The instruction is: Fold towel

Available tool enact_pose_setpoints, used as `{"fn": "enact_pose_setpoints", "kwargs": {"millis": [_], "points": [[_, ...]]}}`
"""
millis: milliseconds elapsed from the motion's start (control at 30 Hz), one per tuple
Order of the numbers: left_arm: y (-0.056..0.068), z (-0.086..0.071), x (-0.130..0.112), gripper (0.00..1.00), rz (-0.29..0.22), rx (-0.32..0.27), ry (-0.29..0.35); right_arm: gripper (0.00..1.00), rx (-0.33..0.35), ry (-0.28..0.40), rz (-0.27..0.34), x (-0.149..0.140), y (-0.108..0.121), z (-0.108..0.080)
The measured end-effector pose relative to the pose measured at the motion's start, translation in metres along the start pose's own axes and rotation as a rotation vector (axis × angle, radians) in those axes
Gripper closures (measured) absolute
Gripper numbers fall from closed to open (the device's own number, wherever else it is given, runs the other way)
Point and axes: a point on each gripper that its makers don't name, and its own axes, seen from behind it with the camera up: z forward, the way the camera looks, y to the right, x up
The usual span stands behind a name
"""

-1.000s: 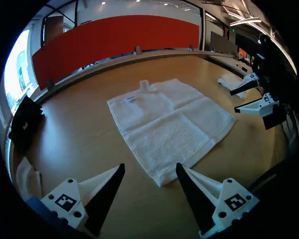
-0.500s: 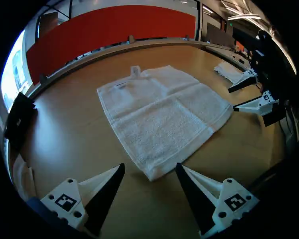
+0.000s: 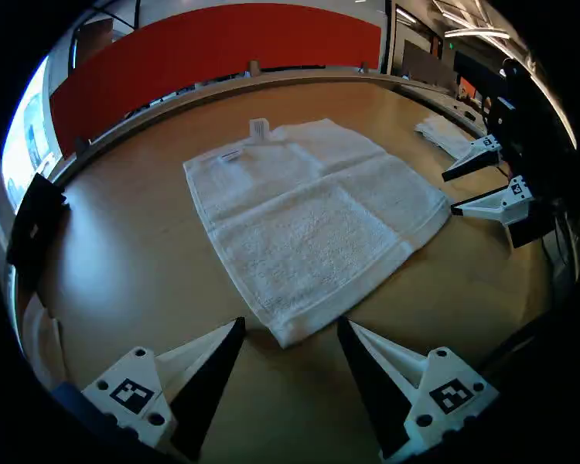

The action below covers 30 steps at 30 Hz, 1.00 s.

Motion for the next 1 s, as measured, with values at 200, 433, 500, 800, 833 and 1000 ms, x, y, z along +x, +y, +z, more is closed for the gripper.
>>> {"fn": "enact_pose_setpoints", "kwargs": {"millis": [200,433,500,800,833,1000], "points": [[0.0,0.0,0.0,0.19,-0.002,0.003,-0.007,0.35,0.022,-0.008,0.008,-0.001,-0.005,0.002],[0.001,-0.001,0.0,0.24,-0.006,0.008,-0.008,0.45,0.038,-0.017,0.012,-0.004,-0.011,0.003],[0.001,-0.001,0.0,0.24,-0.006,0.008,-0.009,0.47,0.043,-0.017,0.009,-0.005,-0.012,0.003],[0.003,-0.003,-0.002,0.45,0.0,0.003,-0.02,0.73,0.034,-0.016,0.028,-0.004,-0.011,0.002],[0.003,-0.003,-0.002,0.47,0.001,0.003,-0.02,0.75,0.035,-0.016,0.03,-0.004,-0.011,0.002],[0.005,-0.003,-0.002,0.6,0.006,0.001,-0.022,0.8,0.034,-0.017,0.038,-0.004,-0.012,0.001]]}}
